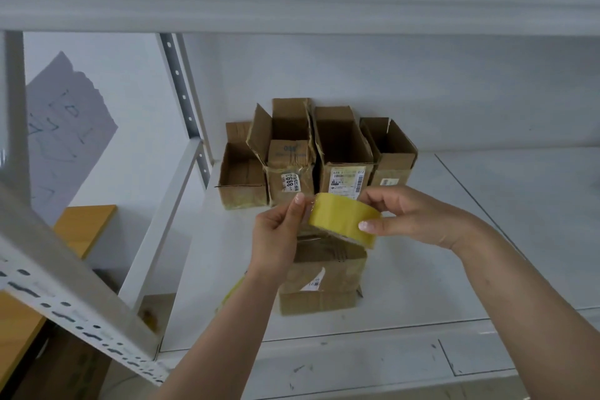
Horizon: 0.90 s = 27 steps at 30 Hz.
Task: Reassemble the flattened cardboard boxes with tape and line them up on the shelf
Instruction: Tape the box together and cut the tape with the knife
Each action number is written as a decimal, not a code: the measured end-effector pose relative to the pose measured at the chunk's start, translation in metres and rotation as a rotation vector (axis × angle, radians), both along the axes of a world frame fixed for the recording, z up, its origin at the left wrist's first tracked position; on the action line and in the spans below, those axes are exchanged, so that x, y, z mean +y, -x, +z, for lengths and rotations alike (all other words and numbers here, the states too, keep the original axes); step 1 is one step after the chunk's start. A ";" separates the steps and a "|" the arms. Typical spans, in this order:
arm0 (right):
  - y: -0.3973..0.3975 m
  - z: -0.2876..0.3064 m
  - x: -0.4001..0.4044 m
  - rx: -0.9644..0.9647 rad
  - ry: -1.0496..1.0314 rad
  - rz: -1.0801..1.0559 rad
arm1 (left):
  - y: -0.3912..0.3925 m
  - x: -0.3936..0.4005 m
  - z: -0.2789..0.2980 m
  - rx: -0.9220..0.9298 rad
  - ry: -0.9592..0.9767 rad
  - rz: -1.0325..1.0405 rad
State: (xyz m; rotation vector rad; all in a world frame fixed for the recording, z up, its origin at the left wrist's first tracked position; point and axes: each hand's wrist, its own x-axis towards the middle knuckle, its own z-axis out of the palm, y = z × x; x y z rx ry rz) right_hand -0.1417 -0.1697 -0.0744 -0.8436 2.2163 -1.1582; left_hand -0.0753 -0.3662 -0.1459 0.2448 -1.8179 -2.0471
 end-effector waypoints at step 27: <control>0.026 0.009 -0.044 0.151 -0.141 -0.086 | -0.003 -0.020 -0.007 0.003 -0.292 0.078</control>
